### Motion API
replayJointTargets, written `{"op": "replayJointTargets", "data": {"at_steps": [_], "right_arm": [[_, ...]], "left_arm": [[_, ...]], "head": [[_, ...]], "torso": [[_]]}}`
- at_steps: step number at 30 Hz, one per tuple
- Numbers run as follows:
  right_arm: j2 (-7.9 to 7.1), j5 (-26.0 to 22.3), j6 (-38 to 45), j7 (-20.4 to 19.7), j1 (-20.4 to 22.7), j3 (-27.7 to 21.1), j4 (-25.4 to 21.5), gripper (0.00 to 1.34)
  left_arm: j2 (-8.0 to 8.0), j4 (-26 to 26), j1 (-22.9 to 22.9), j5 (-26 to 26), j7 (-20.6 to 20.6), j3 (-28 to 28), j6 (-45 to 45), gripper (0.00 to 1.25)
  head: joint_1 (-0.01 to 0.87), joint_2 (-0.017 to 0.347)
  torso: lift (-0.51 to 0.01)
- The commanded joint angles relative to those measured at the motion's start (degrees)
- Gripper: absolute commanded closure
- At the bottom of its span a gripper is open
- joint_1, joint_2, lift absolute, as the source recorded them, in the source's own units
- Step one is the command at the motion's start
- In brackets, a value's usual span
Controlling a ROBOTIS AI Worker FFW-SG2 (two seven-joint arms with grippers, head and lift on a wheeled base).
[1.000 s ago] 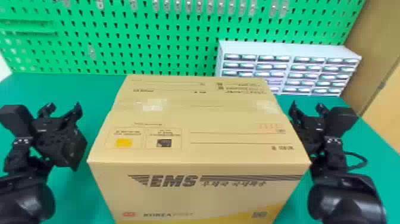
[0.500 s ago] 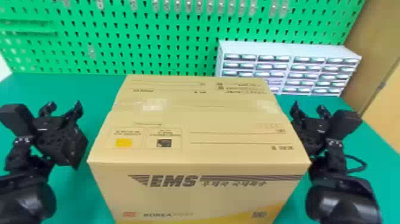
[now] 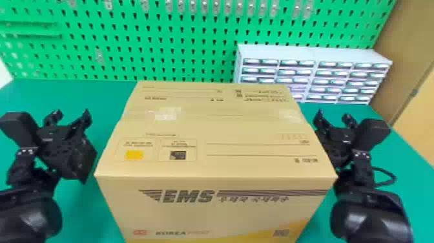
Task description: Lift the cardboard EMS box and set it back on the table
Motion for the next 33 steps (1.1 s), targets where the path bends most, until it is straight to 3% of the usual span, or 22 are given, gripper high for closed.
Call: {"op": "replayJointTargets", "data": {"at_steps": [1, 14, 33], "right_arm": [[0.69, 0.22, -0.07, -0.02, -0.33, 0.00, 0.17, 0.50], [3.64, 3.39, -3.15, -0.11, -3.06, 1.41, 3.95, 0.50], [3.64, 3.21, -3.76, -2.04, -3.67, 5.45, 5.36, 0.50]], "left_arm": [[0.00, -0.06, -0.08, 0.10, 0.00, -0.59, -0.16, 0.48], [-0.09, -0.06, -0.26, 1.51, 0.88, -3.66, -0.78, 0.48], [-0.09, -0.06, -0.17, 1.42, 1.05, -5.42, -0.96, 0.48]], "head": [[0.678, -0.015], [0.678, -0.015], [0.678, -0.015]], "torso": [[-0.093], [-0.093], [-0.093]]}}
